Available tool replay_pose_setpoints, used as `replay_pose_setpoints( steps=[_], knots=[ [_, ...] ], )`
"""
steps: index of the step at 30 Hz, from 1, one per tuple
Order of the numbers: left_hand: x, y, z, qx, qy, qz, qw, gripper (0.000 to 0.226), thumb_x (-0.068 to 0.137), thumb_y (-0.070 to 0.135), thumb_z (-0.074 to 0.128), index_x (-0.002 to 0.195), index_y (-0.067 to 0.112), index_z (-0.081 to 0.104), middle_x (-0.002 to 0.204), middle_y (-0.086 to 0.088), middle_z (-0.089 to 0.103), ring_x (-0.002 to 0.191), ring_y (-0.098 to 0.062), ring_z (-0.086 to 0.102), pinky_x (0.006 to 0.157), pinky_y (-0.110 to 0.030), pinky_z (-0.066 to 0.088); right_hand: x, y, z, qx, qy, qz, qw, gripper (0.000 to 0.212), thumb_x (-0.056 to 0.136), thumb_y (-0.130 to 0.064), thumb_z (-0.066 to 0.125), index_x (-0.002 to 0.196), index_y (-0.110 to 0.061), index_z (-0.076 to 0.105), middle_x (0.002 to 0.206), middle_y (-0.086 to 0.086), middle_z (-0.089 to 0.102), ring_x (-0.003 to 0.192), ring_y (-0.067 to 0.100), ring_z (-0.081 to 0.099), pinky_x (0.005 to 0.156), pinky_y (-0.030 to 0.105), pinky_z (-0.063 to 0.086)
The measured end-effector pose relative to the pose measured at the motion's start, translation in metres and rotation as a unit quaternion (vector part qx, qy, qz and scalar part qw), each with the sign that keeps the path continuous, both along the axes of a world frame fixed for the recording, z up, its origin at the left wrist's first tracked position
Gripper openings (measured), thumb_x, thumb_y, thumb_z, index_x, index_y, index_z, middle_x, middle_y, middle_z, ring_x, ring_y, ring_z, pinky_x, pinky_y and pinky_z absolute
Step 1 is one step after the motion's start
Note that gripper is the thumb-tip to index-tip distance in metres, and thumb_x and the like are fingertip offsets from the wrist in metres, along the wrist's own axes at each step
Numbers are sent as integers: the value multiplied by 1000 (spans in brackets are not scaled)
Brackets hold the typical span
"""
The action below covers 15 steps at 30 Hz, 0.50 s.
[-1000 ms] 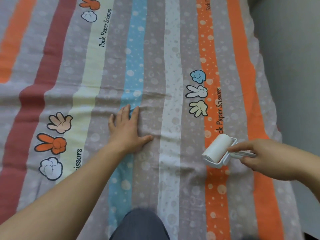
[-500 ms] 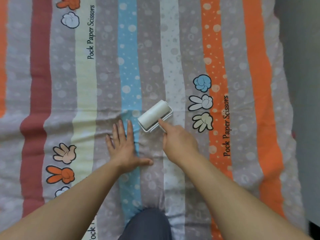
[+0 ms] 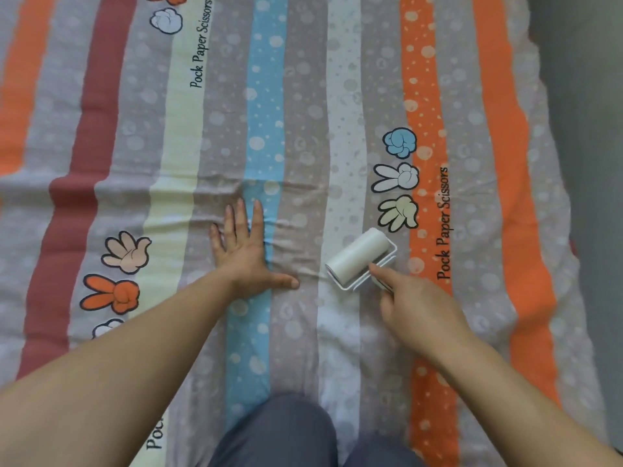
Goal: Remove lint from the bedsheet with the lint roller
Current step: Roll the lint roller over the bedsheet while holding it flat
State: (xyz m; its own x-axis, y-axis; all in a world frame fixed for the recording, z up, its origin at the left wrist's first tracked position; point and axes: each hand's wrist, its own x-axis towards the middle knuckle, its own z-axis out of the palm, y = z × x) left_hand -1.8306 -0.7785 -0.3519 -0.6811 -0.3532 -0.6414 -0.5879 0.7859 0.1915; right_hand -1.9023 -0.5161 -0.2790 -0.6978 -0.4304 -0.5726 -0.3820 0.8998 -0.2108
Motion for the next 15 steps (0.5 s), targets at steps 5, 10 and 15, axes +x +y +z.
replay_pose_setpoints(
  steps=[5,10,15],
  knots=[
    [19,14,6,-59,49,-25,997,138,65,91,58,155,30,-28,161,-4,-37,148,-26,-35,120,-57,-17,10,40,10,19,7,5,1000,55,90,-29,44,140,-50,39,137,-6,55,116,24,56,81,34,47],
    [50,39,12,-70,35,-69,995,107,87,81,43,157,35,-23,161,-6,-38,149,-29,-32,121,-61,-9,15,66,21,35,-2,15,999,49,86,-35,47,133,-51,48,136,-7,57,116,21,58,91,36,50],
    [63,27,22,-75,22,-49,996,118,78,87,49,158,34,-19,163,-10,-32,151,-31,-28,121,-61,-9,12,104,43,94,-40,53,993,48,87,-29,52,129,-50,53,139,-12,55,120,14,56,94,28,46]
  ],
)
